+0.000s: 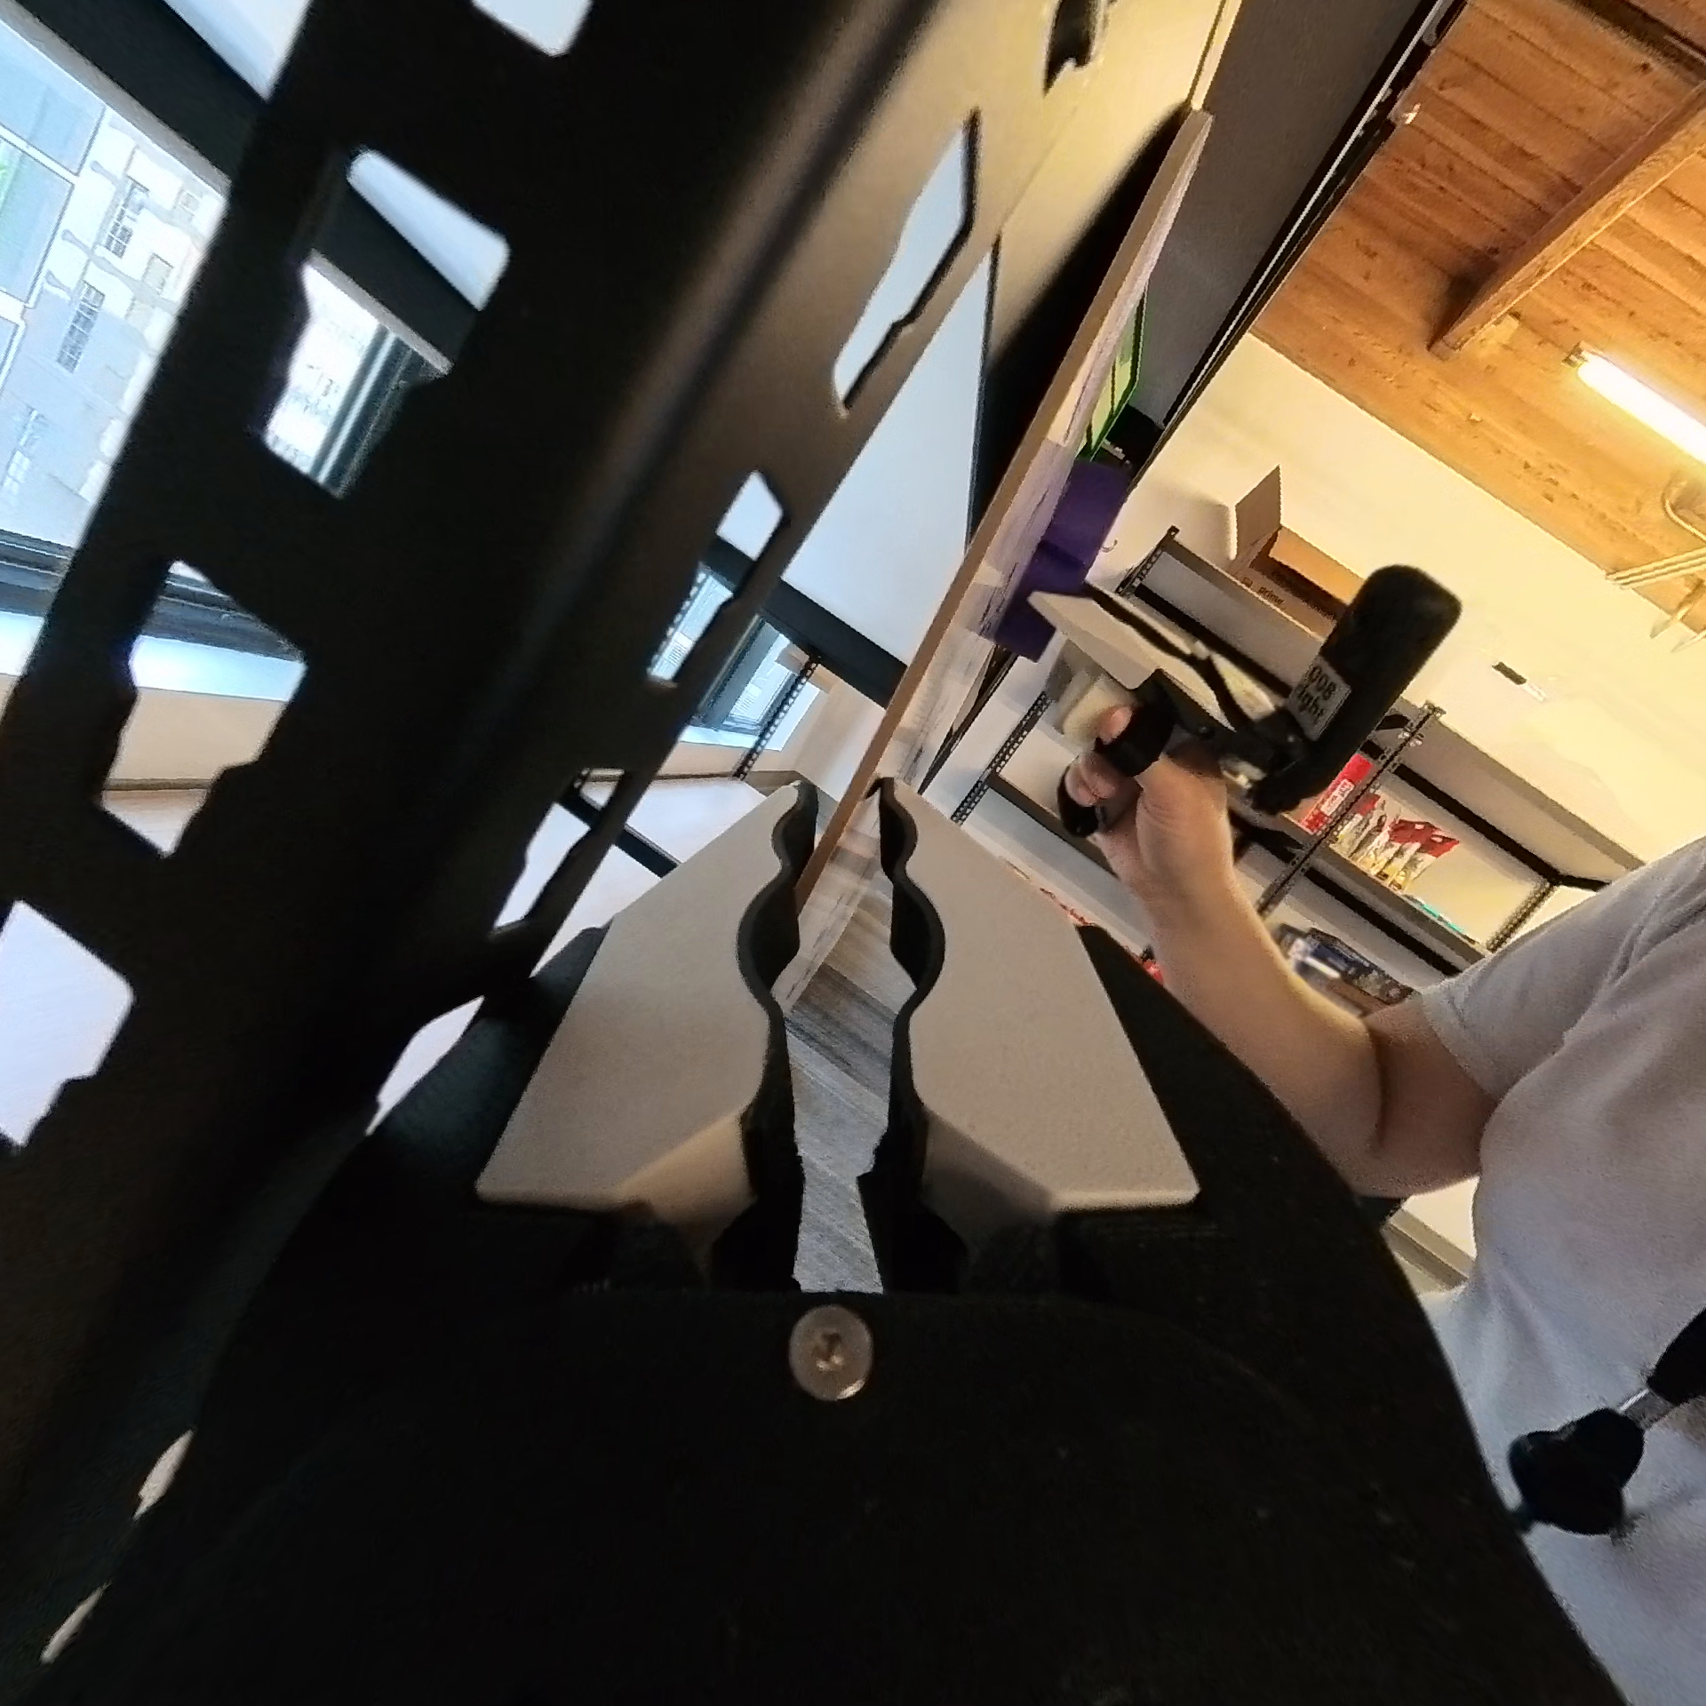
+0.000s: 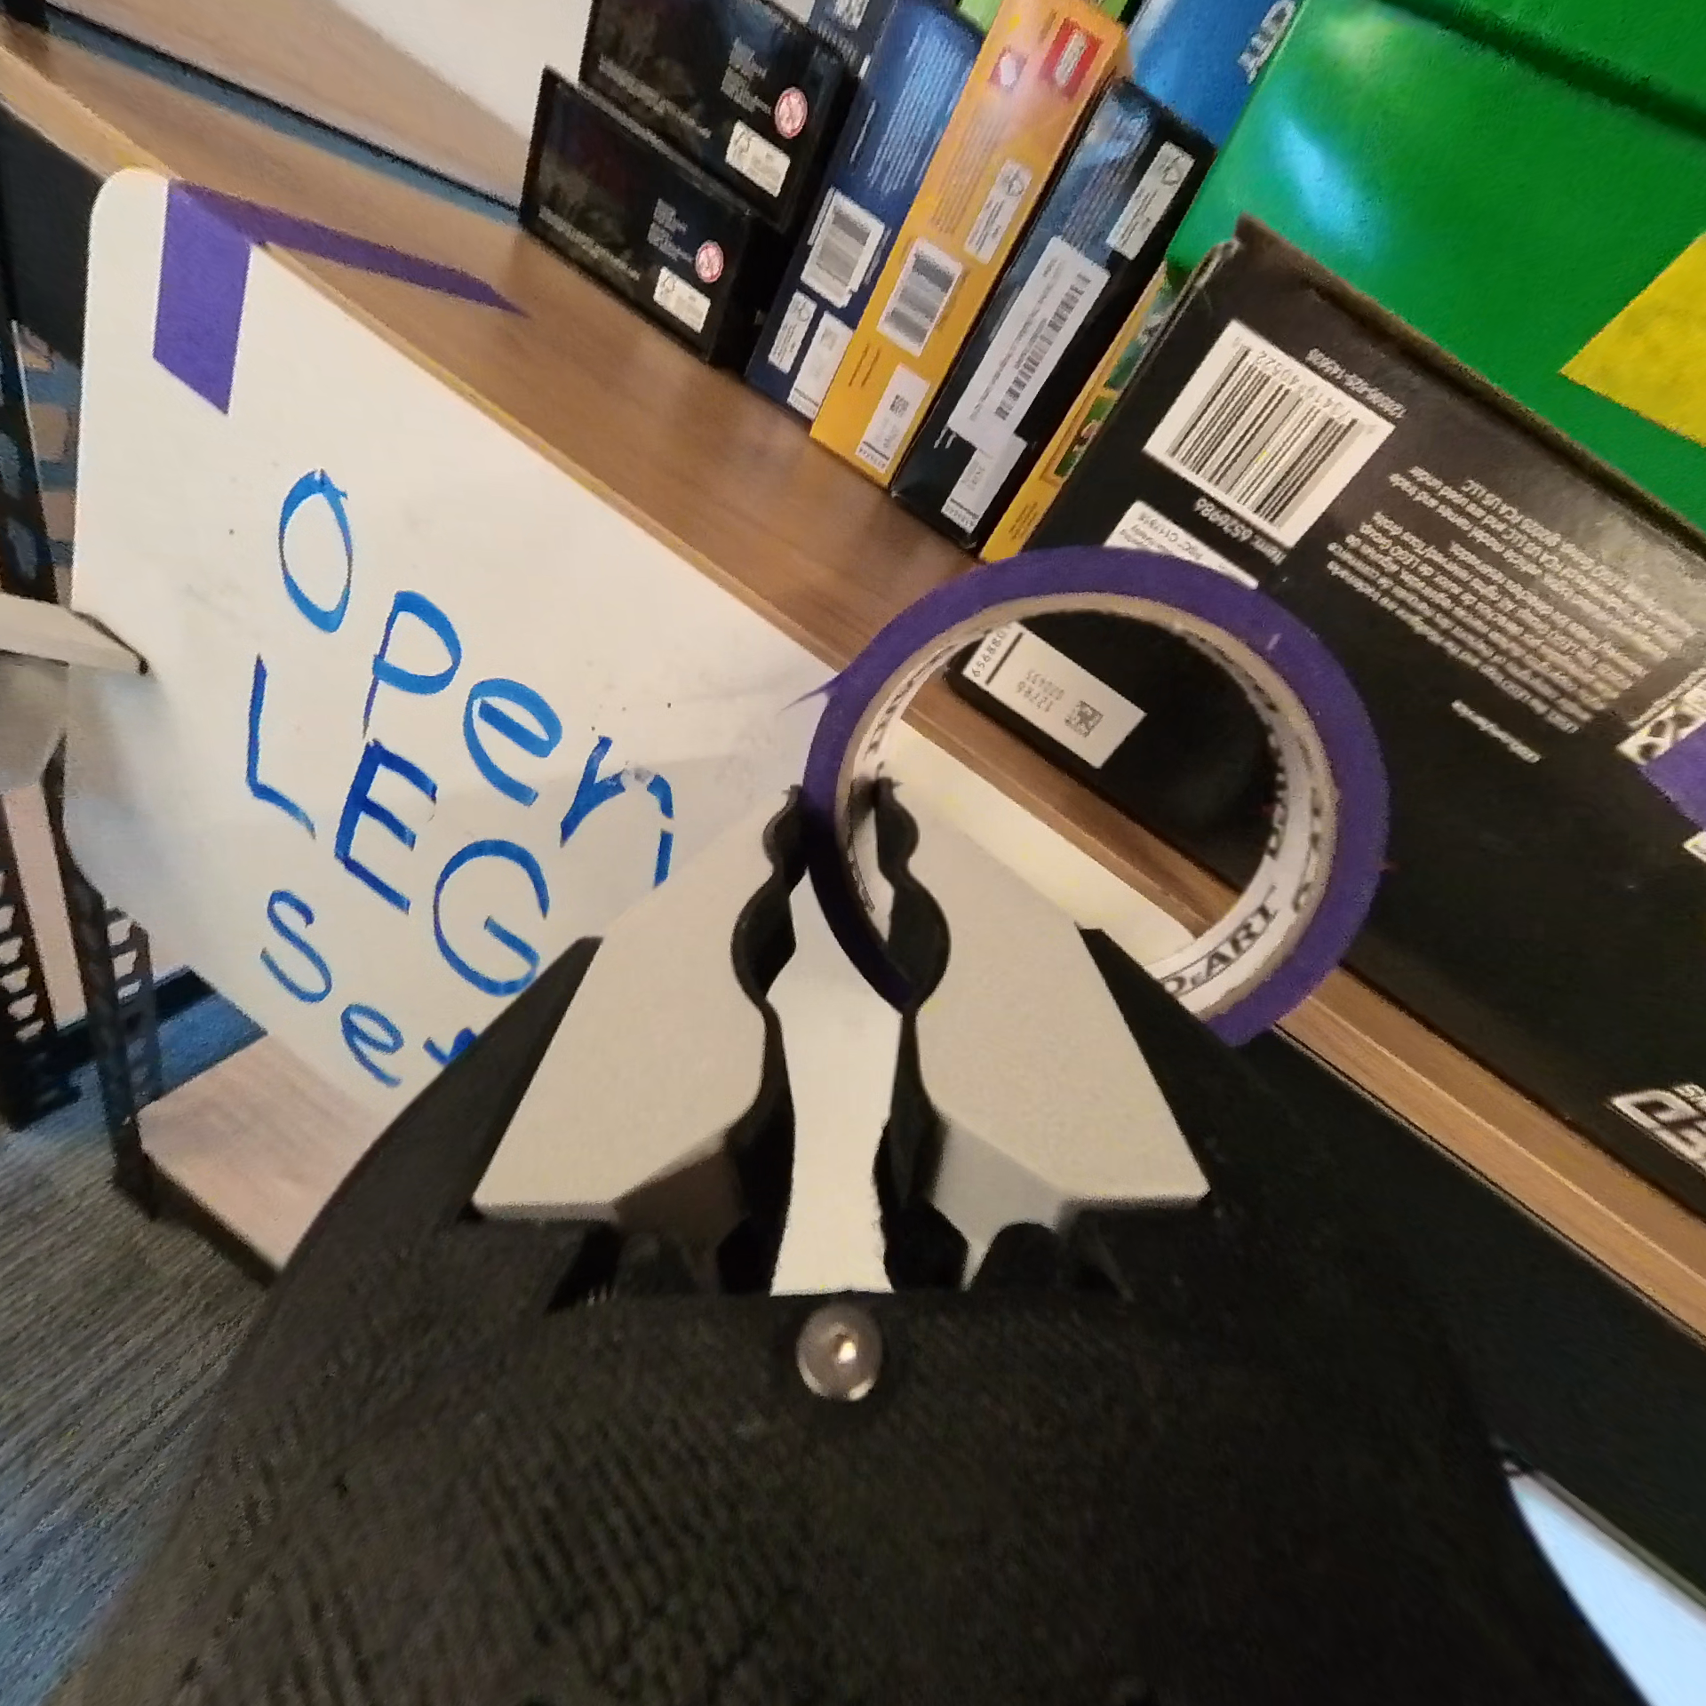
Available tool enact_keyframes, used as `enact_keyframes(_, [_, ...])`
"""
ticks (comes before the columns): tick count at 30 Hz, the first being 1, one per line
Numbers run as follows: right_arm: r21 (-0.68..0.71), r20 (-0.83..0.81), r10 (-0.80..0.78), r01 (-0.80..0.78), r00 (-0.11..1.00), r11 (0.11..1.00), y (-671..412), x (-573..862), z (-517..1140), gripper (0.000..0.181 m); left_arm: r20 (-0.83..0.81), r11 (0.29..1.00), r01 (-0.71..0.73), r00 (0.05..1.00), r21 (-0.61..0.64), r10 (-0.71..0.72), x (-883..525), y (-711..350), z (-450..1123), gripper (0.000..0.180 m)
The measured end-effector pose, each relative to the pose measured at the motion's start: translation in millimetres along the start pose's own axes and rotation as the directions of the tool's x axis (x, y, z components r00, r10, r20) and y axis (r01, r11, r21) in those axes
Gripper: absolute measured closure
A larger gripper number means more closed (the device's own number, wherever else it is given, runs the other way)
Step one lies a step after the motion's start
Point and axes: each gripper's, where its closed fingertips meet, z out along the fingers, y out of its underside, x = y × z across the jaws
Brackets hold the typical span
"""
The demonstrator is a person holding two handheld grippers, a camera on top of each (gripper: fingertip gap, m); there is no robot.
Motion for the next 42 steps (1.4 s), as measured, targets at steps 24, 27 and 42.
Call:
enact_keyframes(24, [0.246, -0.08, -0.012, 0.032, 0.997, 0.969, -2, 0, 3, 0.168, 0.304, 0.996, -0.046, 0.953, 0.071, 0.023, 14, -8, -70, 0.148])
enact_keyframes(27, [0.256, -0.093, -0.027, 0.05, 0.995, 0.965, -2, 0, 3, 0.168, 0.39, 0.992, -0.125, 0.912, -0.028, 0.126, 27, 5, -70, 0.152])
enact_keyframes(42, [0.294, -0.083, -0.005, 0.029, 0.997, 0.955, -2, 1, 3, 0.168, 0.039, 0.081, -0.721, 0.075, -0.688, 0.996, 91, -24, 153, 0.14])
